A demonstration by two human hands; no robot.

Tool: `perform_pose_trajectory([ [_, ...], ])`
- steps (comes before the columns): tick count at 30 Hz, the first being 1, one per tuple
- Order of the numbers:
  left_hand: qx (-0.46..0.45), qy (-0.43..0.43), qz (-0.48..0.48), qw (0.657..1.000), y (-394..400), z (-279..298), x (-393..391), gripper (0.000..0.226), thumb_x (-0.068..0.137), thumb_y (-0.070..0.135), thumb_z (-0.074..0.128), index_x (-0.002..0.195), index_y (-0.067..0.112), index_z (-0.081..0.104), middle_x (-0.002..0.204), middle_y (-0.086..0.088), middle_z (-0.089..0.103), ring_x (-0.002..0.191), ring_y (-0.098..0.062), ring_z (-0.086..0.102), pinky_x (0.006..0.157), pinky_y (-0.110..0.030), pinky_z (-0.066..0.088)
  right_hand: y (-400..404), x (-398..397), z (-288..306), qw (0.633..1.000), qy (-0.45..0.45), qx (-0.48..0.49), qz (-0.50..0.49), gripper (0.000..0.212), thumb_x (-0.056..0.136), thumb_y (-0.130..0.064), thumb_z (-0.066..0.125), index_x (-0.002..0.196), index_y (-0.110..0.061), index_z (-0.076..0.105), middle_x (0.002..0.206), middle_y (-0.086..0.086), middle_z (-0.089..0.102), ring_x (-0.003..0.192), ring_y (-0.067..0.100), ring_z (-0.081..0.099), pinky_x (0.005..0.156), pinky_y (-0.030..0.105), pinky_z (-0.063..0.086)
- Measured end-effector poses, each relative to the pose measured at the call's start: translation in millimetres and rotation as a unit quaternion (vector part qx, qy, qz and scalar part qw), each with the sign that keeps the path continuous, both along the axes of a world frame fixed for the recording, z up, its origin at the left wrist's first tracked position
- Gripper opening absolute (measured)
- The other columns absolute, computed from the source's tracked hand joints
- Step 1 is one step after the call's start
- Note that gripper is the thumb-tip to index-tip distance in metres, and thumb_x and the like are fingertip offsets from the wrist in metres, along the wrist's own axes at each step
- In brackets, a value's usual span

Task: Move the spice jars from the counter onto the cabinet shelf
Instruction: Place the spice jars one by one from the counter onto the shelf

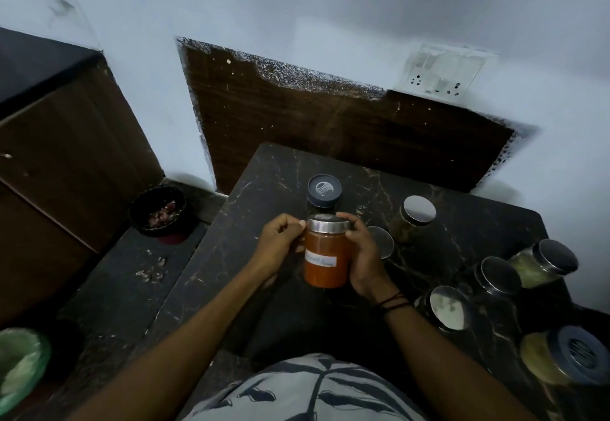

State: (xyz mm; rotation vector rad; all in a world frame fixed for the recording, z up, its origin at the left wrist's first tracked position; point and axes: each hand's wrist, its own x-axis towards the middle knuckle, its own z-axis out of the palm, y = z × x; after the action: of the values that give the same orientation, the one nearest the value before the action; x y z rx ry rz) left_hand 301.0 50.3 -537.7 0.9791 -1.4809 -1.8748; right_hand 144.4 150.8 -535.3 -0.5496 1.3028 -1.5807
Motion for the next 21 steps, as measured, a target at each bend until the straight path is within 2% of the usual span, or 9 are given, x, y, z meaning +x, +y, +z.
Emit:
perform_pose_trajectory([
  [2,0.019,0.018,-0.014,1.0,3.3,7.9,-5.6,0.017,0.095,0.034,0.054,0.094,0.021,0.066,0.089,0.0,0.069,0.077,-0.013,0.067,0.063,-0.023,0.056,-6.8,-1.6,10.8,1.0,-0.03,-0.005,0.006,0.046,0.079,-0.032,0.05,0.121,-0.016,0.06,0.124,0.02,0.064,0.108,0.039,0.061,0.09,0.057,0.05],
  [4,0.032,0.029,-0.017,0.999,3.9,13.6,-11.5,0.03,0.095,0.04,0.053,0.106,0.014,0.063,0.1,-0.003,0.069,0.088,-0.015,0.069,0.072,-0.028,0.059,-12.3,-1.5,20.0,0.999,-0.045,-0.003,0.012,0.046,0.08,-0.037,0.046,0.118,-0.017,0.063,0.116,0.017,0.066,0.1,0.034,0.063,0.084,0.051,0.052],
  [9,0.029,0.067,0.009,0.997,3.5,29.2,-17.9,0.038,0.088,0.047,0.057,0.107,0.014,0.061,0.101,-0.003,0.068,0.085,-0.01,0.072,0.068,-0.024,0.06,-16.4,1.7,36.5,0.999,-0.048,-0.008,0.016,0.047,0.085,-0.04,0.042,0.12,-0.015,0.06,0.109,0.014,0.066,0.094,0.029,0.064,0.077,0.044,0.055],
  [12,0.0,0.107,0.033,0.994,-3.3,55.9,-23.9,0.041,0.083,0.049,0.061,0.105,0.014,0.063,0.09,0.001,0.07,0.08,-0.013,0.07,0.069,-0.025,0.059,-25.4,-0.4,63.7,0.998,-0.024,-0.05,-0.004,0.043,0.095,-0.033,0.037,0.13,-0.011,0.052,0.111,0.014,0.067,0.093,0.027,0.067,0.078,0.044,0.056],
  [15,-0.061,0.137,0.054,0.987,-24.7,111.6,-39.8,0.033,0.082,0.047,0.063,0.098,0.018,0.065,0.081,0.007,0.07,0.076,-0.008,0.068,0.065,-0.022,0.055,-47.8,-11.3,113.9,0.993,0.013,-0.114,-0.041,0.031,0.102,-0.021,0.032,0.126,-0.009,0.049,0.106,0.014,0.068,0.09,0.026,0.066,0.077,0.04,0.055],
  [17,-0.108,0.168,0.053,0.978,-41.7,165.0,-51.5,0.029,0.083,0.046,0.063,0.096,0.019,0.067,0.082,0.006,0.072,0.076,-0.008,0.069,0.063,-0.02,0.054,-64.8,-21.6,159.7,0.982,0.046,-0.173,-0.066,0.023,0.102,-0.016,0.033,0.115,-0.012,0.051,0.095,0.006,0.07,0.085,0.02,0.067,0.072,0.033,0.056],
  [21,-0.167,0.225,0.064,0.958,-71.6,278.9,-75.1,0.032,0.085,0.049,0.063,0.093,0.019,0.069,0.09,-0.006,0.075,0.081,-0.019,0.073,0.068,-0.029,0.059,-99.1,-37.7,265.0,0.954,0.124,-0.26,-0.083,0.012,0.103,-0.021,0.039,0.103,-0.021,0.051,0.091,-0.004,0.07,0.082,0.014,0.068,0.066,0.029,0.057],
])
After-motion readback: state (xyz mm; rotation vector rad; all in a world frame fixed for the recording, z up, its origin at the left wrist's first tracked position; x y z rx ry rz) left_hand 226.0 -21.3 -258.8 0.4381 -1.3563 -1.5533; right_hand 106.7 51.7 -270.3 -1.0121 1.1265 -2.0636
